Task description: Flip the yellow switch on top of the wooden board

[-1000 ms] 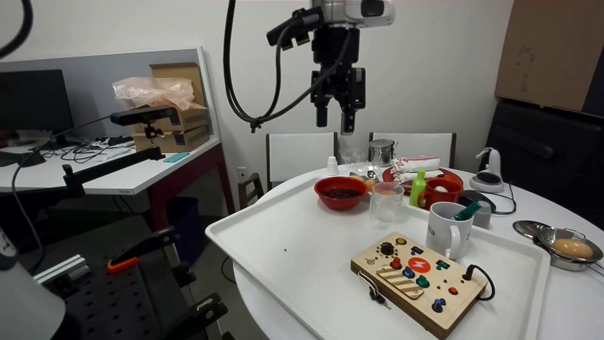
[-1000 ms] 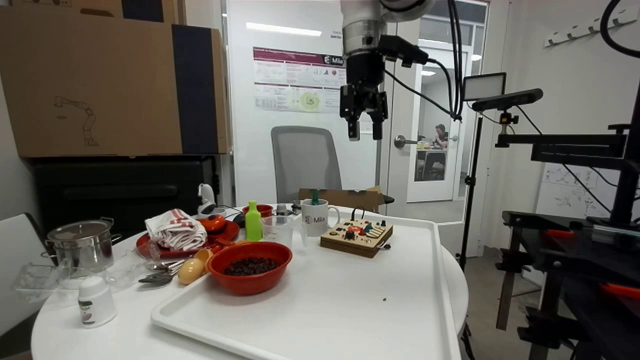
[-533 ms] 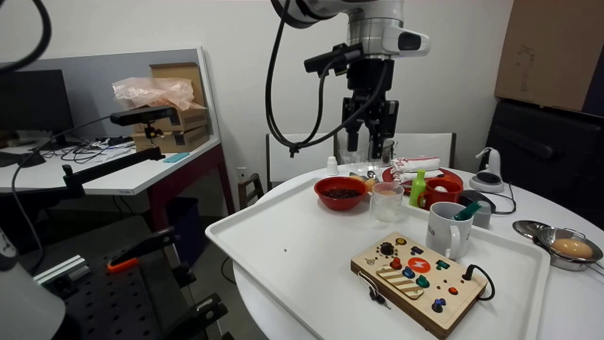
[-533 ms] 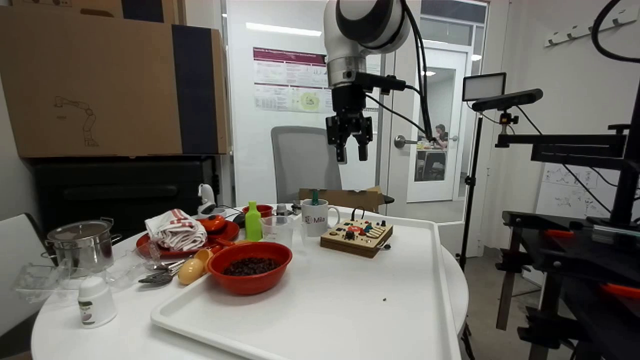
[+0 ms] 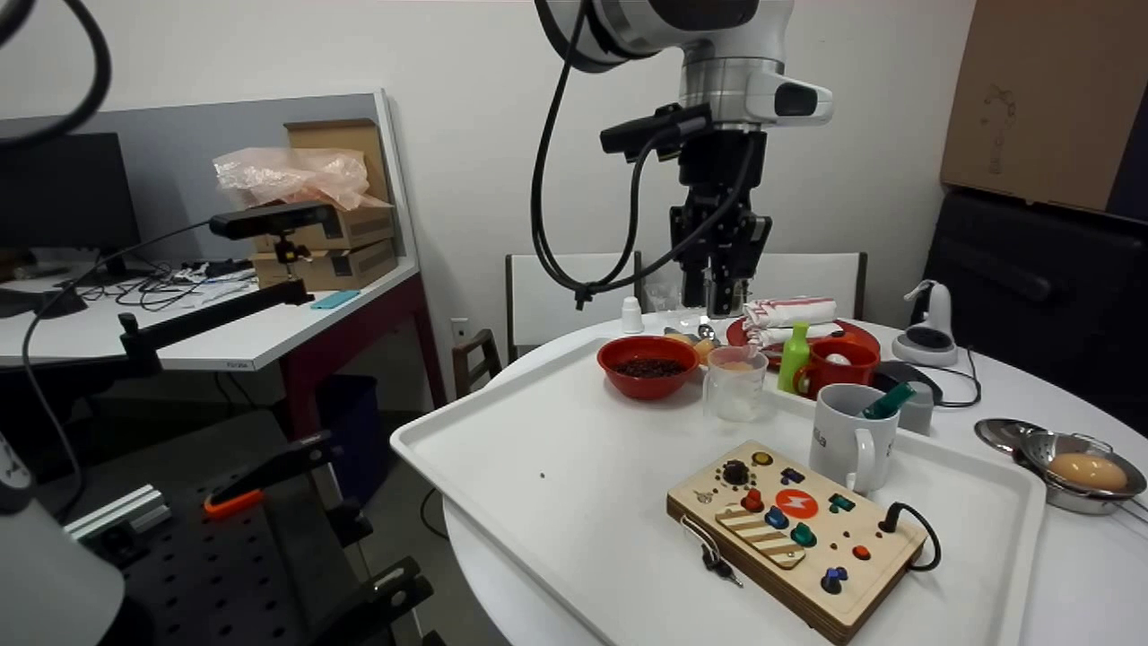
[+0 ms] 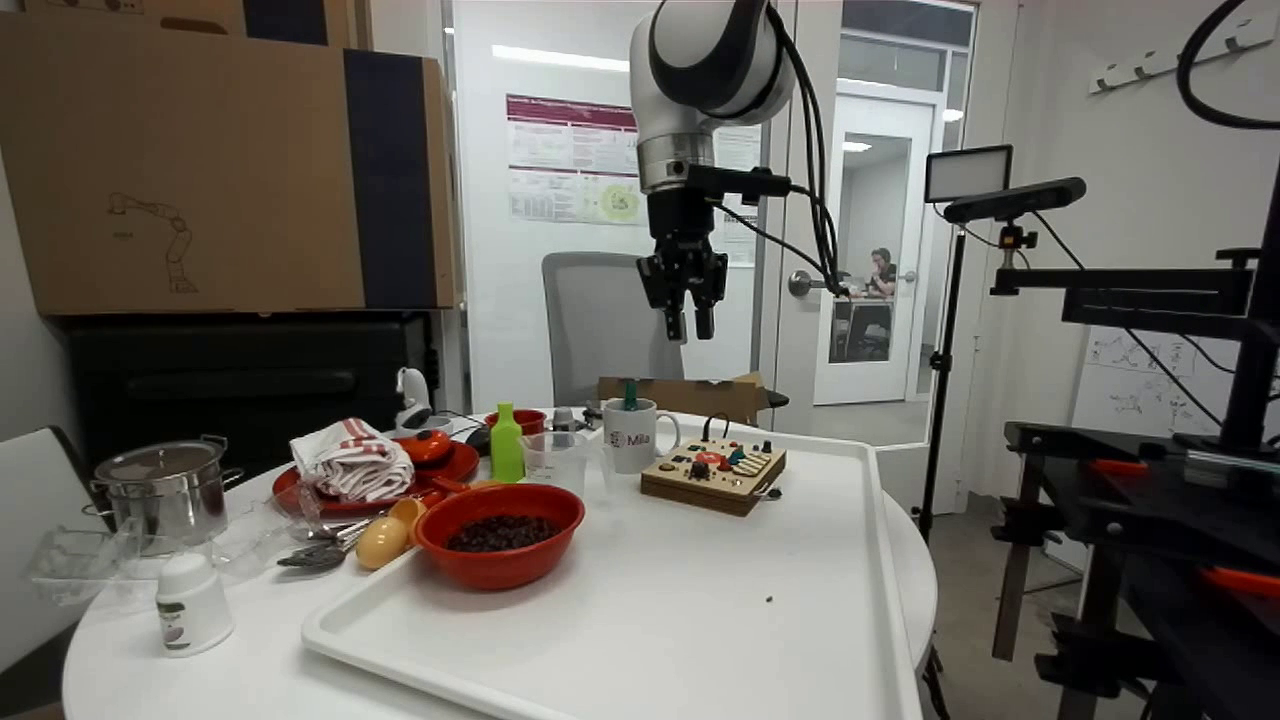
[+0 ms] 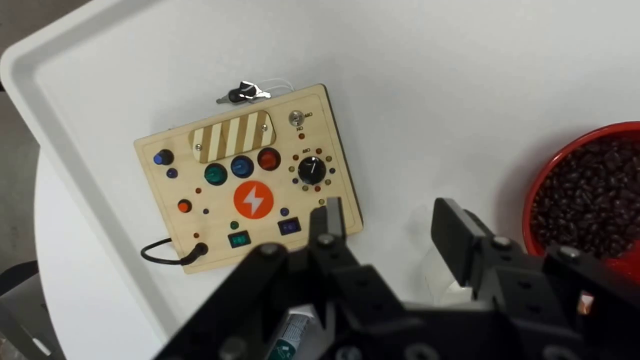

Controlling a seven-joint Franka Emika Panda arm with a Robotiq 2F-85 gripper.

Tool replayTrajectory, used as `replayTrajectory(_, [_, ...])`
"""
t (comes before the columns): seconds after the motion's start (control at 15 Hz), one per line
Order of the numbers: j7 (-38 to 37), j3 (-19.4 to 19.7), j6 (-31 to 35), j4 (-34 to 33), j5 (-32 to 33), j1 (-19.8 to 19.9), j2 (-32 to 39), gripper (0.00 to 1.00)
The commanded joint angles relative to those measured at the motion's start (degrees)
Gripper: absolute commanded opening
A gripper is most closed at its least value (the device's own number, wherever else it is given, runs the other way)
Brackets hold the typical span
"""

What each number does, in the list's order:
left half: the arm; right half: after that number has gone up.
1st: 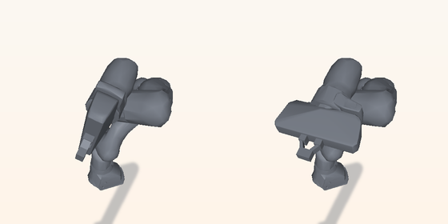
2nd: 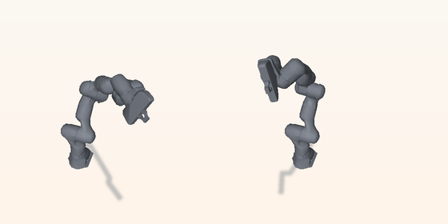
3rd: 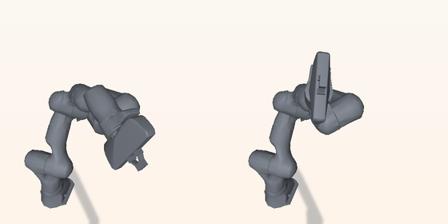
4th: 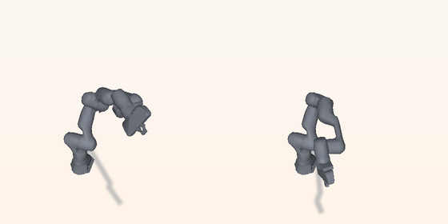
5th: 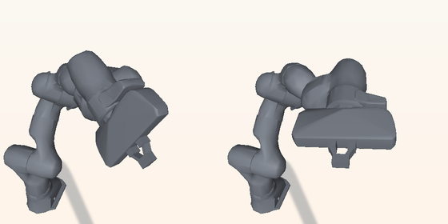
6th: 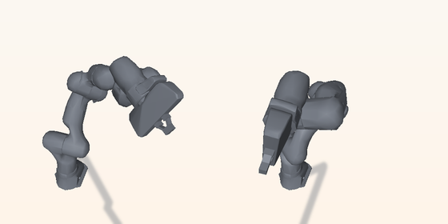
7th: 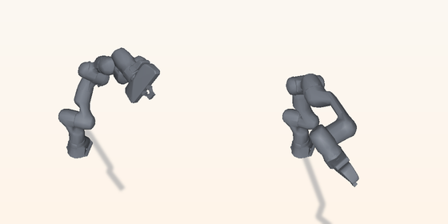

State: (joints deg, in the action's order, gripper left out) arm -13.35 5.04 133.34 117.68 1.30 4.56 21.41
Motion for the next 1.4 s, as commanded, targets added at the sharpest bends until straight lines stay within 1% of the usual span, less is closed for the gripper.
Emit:
replayTrajectory(0.0, [0.2,0.6,-0.2,-0.1,-0.3,-0.6,0.0,0.51])
replayTrajectory(0.13, [0.2,0.6,-0.2,-0.1,-0.3,-0.6,0.0,0.51])
replayTrajectory(0.2, [-0.3,0.7,0.1,-0.2,0.0,-0.8,0.2,0.26])
replayTrajectory(0.27, [-0.4,0.7,-0.1,-0.7,-0.2,-0.8,0.6,0.23])
replayTrajectory(0.4, [-0.4,0.8,-0.2,-1.6,0.0,-0.8,1.3,0.1])
replayTrajectory(0.47, [-0.4,1.0,-0.2,-2.0,0.0,-0.6,1.7,0.01])
replayTrajectory(0.53, [-0.3,1.1,-0.4,-2.6,-0.1,-0.5,2.1,0.0])
replayTrajectory(0.73, [-0.2,1.5,0.4,-5.0,-0.4,-0.2,4.4,0.0])
replayTrajectory(1.2, [-0.1,2.3,-0.3,-12.7,-0.3,-0.1,12.8,0.0])
replayTrajectory(1.27, [-0.2,2.3,-0.5,-13.3,-0.3,-0.1,13.3,0.0])
replayTrajectory(1.33, [0.2,2.4,0.5,-10.1,-0.2,-0.3,10.9,0.01])
